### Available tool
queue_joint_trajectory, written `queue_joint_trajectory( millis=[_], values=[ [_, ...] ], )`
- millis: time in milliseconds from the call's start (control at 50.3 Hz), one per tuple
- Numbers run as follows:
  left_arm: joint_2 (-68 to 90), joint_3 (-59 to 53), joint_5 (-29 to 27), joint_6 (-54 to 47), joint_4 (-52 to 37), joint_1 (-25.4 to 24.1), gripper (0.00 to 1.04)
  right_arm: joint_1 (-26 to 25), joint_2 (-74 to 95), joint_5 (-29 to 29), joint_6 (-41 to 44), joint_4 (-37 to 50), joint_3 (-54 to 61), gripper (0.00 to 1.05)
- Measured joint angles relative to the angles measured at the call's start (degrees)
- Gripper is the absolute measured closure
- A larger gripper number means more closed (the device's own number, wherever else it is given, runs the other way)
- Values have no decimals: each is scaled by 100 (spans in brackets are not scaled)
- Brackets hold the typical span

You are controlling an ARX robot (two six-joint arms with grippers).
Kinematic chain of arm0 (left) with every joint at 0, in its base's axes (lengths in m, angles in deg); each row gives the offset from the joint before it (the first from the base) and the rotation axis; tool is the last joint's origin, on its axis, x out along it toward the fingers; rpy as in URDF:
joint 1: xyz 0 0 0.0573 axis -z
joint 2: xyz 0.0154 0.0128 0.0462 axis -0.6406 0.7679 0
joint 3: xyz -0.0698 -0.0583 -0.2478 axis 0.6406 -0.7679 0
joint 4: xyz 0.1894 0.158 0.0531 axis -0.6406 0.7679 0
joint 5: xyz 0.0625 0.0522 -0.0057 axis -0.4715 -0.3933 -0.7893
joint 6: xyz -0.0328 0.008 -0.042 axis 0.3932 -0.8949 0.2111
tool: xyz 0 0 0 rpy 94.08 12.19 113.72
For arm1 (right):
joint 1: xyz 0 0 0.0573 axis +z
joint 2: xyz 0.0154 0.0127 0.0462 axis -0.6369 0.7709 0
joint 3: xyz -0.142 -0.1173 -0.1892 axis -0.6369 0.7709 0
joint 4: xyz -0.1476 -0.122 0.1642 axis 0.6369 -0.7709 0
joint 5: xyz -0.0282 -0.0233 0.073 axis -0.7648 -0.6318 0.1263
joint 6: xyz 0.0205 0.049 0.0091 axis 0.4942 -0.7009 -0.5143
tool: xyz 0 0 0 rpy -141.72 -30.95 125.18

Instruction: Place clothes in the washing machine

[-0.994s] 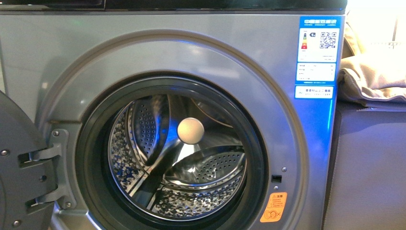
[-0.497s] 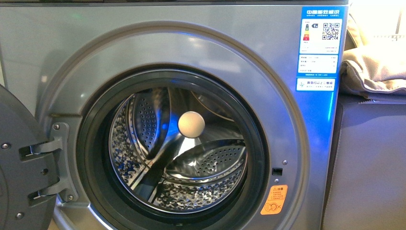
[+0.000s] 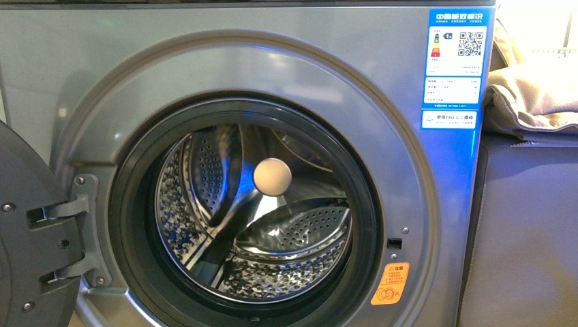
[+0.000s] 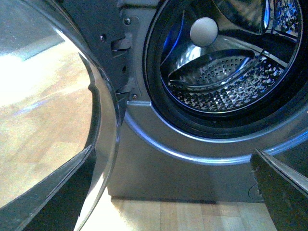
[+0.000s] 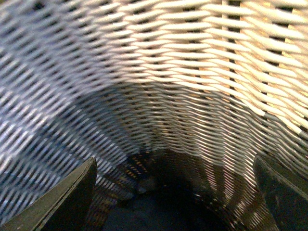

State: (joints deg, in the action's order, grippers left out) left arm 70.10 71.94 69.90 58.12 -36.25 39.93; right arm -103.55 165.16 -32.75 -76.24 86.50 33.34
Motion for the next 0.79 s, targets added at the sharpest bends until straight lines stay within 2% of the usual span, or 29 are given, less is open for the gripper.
queue_joint_trajectory(
  millis=[60,139,397,576,676,795],
  values=[
    [0,0,2,0,0,0,6,7,-184,-105,-92,-76,66,8],
    [-2,0,0,0,0,0,6,-85,-415,192,-243,-46,168,8],
    [-4,0,0,0,0,0,6,-365,-632,72,-494,151,278,8],
    [-4,0,0,0,0,0,6,-367,-411,-525,-527,-328,-76,8],
    [-4,0,0,0,0,0,6,-319,-26,-957,-765,-772,-461,8],
    [-4,0,0,0,0,0,6,-258,278,-1176,-1150,-1097,-704,8]
  ],
)
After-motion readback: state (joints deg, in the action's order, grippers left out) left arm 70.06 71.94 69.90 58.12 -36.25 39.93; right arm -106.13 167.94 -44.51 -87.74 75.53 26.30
